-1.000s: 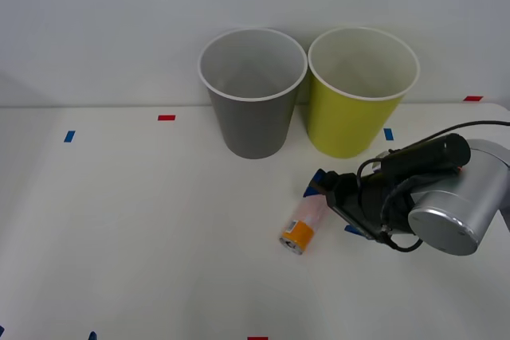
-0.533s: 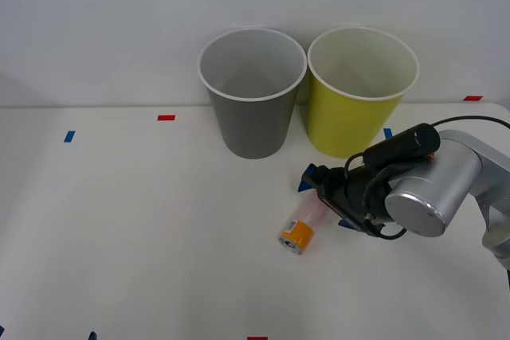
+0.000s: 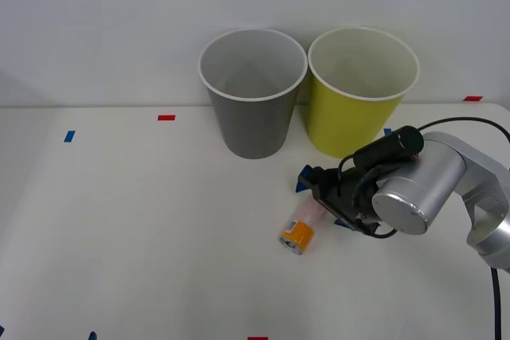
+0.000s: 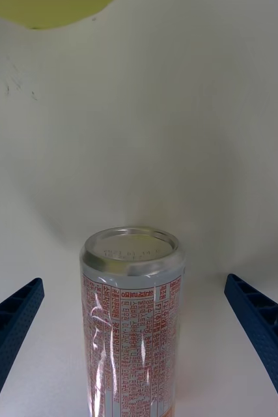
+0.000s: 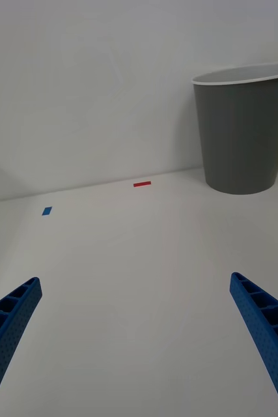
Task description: Put cans in the gray bin and PET bottles in the light green bin.
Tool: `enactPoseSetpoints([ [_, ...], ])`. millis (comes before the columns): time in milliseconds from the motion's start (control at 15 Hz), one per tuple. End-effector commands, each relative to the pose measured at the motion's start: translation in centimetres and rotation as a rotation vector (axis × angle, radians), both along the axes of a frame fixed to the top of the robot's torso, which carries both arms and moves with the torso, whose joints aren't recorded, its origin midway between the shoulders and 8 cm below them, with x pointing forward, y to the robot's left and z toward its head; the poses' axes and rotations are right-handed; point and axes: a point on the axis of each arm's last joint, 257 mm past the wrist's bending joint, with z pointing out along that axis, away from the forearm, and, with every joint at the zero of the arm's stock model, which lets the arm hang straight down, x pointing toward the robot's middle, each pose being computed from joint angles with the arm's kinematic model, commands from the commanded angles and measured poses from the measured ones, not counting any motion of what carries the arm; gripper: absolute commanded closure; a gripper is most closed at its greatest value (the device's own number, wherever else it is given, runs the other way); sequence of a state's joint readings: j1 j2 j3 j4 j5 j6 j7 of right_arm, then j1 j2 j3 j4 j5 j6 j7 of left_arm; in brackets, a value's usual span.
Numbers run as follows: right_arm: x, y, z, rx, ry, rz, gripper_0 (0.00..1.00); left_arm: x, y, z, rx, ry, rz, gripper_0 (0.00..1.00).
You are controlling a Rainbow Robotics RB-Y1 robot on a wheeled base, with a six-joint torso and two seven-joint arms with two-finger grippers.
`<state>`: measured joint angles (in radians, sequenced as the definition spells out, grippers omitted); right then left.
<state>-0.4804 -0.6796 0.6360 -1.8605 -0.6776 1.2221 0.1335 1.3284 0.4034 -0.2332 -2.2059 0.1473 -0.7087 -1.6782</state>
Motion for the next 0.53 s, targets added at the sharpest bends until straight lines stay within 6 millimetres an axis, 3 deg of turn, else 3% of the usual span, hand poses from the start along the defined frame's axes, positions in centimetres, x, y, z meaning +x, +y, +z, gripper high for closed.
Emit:
enactPoseSetpoints([
  [67, 0.03, 0.19, -0.23, -0.013, -0.010, 0.006, 0.00, 0.00, 0.00, 0.00, 0.000, 0.000, 0.000, 0.00],
  [200, 0.11, 0.15, -0.22, -0.021, -0.018, 0.013, 0.04, 0.00, 0.00, 0.00, 0.000, 0.000, 0.000, 0.00],
  [333, 0.27, -0.25, -0.72, -0.064, -0.042, 0.027, 0.80, 0.00, 0.00, 0.00, 0.000, 0.000, 0.000, 0.00],
  [533, 0.37, -0.02, -0.74, -0.076, -0.056, 0.037, 0.90, 0.00, 0.00, 0.00, 0.000, 0.000, 0.000, 0.00],
])
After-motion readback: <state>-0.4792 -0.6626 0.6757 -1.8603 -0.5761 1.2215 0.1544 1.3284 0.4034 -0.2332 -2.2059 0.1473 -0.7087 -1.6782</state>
